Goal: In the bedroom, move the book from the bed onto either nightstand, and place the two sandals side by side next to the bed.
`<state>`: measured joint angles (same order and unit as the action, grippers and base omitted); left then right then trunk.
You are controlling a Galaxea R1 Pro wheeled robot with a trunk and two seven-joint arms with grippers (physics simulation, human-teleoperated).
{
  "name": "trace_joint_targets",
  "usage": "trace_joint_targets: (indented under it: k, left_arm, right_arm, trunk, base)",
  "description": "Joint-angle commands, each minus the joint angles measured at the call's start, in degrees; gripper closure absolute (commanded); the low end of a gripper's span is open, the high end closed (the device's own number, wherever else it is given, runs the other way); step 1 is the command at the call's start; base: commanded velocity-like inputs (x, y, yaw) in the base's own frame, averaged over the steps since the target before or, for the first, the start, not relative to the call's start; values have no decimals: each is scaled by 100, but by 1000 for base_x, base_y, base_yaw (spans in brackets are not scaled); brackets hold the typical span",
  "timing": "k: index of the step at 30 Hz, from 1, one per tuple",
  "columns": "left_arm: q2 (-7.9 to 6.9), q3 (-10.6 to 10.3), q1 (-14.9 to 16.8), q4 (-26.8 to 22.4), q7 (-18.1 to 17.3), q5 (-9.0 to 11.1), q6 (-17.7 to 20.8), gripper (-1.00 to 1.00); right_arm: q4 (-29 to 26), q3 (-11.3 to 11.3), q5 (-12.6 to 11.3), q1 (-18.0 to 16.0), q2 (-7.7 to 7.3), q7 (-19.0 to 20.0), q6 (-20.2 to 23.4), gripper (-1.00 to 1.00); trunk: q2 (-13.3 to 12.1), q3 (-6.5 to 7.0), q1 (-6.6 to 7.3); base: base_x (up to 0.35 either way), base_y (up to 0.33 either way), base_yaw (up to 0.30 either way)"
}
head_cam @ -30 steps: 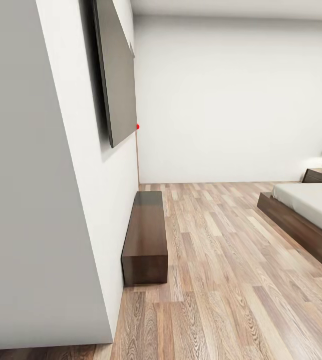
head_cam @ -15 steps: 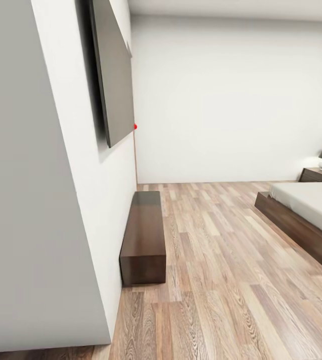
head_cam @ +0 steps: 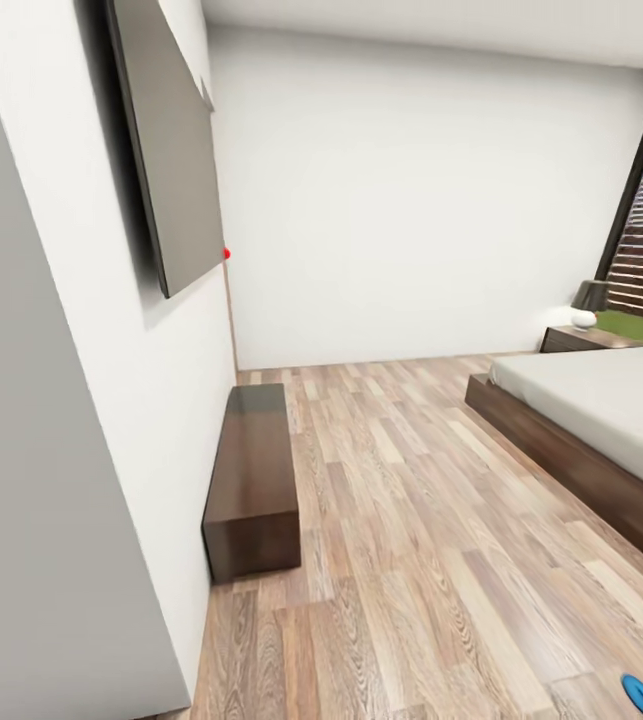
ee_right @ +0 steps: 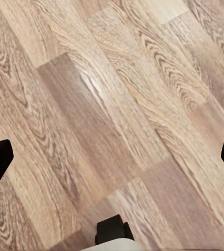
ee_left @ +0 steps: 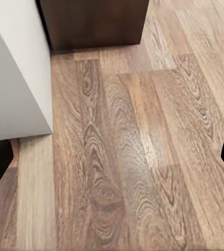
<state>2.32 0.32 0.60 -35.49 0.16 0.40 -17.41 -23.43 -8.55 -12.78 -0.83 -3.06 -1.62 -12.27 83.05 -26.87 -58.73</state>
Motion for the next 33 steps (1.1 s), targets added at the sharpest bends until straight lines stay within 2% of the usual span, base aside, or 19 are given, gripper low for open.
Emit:
trace_joint_targets:
  k: [1, 33]
  left_arm:
    - [1, 3, 2, 11, 2, 4, -17, -100]
    - [6, 3, 2, 33, 2, 4, -17, -100]
  right_arm:
    - [5, 12, -58, -5, -1, 1, -22, -100]
    - [5, 11, -58, -5, -1, -2, -28, -100]
  trunk:
    - [3, -6, 0]
    - [3, -6, 0]
  base:
    - [0, 0, -284]
    - [0, 0, -284]
